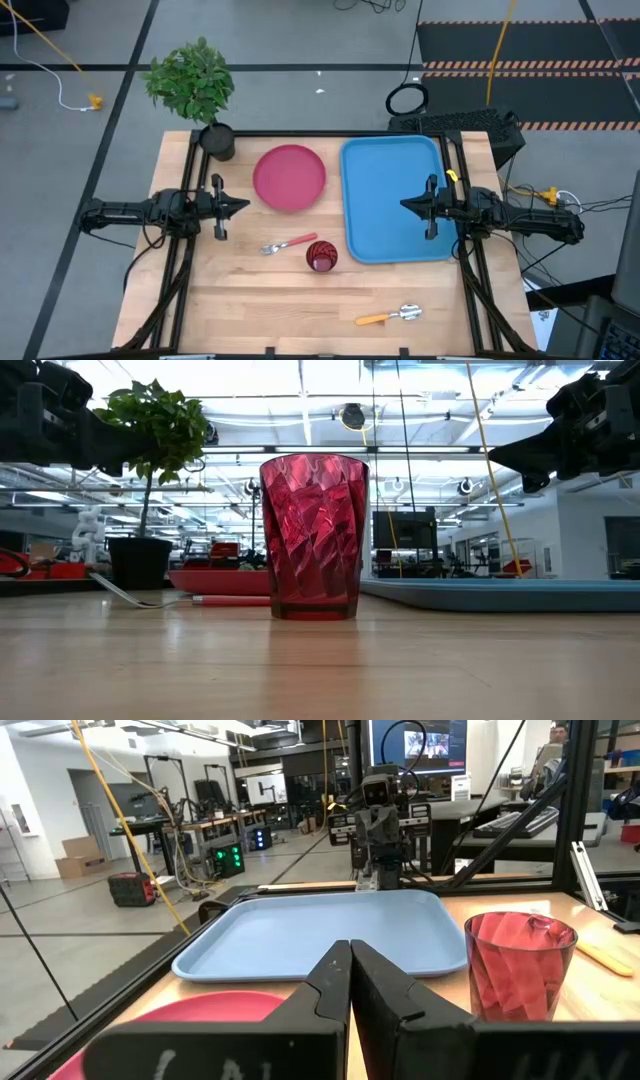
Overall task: Pick and place plate/cup/fork/spoon on tray
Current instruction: Put the red cup on the blue tray
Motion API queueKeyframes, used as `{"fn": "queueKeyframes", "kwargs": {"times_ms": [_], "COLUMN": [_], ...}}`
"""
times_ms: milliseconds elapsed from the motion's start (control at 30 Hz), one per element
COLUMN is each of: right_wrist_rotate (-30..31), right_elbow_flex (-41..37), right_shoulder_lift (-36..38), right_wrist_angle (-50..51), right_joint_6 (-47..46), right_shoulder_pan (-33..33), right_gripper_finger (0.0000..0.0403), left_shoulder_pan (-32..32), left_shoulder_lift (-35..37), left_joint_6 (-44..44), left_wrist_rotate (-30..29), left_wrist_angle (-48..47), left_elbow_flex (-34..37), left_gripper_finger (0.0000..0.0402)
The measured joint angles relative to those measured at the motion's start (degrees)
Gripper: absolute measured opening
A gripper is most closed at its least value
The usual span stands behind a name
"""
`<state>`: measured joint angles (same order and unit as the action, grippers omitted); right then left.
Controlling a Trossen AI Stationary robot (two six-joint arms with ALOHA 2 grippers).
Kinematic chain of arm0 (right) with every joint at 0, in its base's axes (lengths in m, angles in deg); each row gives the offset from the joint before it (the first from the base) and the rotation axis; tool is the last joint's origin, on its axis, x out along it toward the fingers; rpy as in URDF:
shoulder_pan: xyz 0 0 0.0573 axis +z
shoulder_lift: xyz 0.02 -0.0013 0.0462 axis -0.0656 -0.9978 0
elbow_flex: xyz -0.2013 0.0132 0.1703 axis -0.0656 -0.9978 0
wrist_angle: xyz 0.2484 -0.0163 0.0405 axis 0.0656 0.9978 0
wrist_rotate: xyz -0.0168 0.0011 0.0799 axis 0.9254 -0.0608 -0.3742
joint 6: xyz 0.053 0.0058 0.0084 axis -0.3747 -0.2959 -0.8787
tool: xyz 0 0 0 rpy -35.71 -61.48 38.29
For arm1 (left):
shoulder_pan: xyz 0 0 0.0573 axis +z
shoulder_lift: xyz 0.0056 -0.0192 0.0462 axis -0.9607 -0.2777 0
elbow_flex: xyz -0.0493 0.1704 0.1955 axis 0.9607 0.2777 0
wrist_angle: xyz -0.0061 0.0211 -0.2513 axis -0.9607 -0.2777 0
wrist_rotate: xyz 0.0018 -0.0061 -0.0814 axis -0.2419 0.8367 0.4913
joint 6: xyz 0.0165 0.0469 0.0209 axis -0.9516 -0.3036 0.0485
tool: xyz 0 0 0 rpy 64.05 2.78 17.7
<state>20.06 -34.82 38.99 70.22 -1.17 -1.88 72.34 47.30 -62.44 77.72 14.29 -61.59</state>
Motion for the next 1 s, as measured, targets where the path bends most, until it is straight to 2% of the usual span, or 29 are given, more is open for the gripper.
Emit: {"fn": "queueKeyframes", "kwargs": {"times_ms": [133,200,333,467,600,700,1000], "right_wrist_rotate": [0.0,0.0,-0.3,-4.8,-8.4,-11.0,-11.9], "right_elbow_flex": [0.0,0.0,0.7,4.4,13.1,20.4,46.2], "right_shoulder_lift": [0.0,0.0,0.0,-0.6,-3.3,-8.3,-29.4], "right_wrist_angle": [0.0,-0.4,-7.1,-10.5,-12.1,-10.3,3.0], "right_joint_6": [-0.8,-4.5,-6.6,-5.8,-5.9,-6.6,-5.7], "right_shoulder_pan": [0.0,0.0,0.0,0.0,0.1,0.1,0.1], "right_gripper_finger": [0.0000,0.0000,0.0000,0.0000,0.0000,0.0000,0.0000], "left_shoulder_pan": [0.0,0.0,0.0,0.0,0.0,0.0,0.0], "left_shoulder_lift": [0.0,0.0,0.0,0.0,0.0,0.0,0.0], "left_joint_6": [0.0,0.0,0.0,0.0,0.0,0.0,0.0], "left_wrist_rotate": [0.0,0.0,0.0,0.0,0.0,0.0,0.0], "left_wrist_angle": [0.0,0.0,0.0,0.0,0.0,0.0,0.0], "left_elbow_flex": [0.0,0.0,0.0,0.0,0.0,0.0,0.0], "left_gripper_finger": [0.0010,0.0010,0.0010,0.0010,0.0010,0.0010,0.0010]}}
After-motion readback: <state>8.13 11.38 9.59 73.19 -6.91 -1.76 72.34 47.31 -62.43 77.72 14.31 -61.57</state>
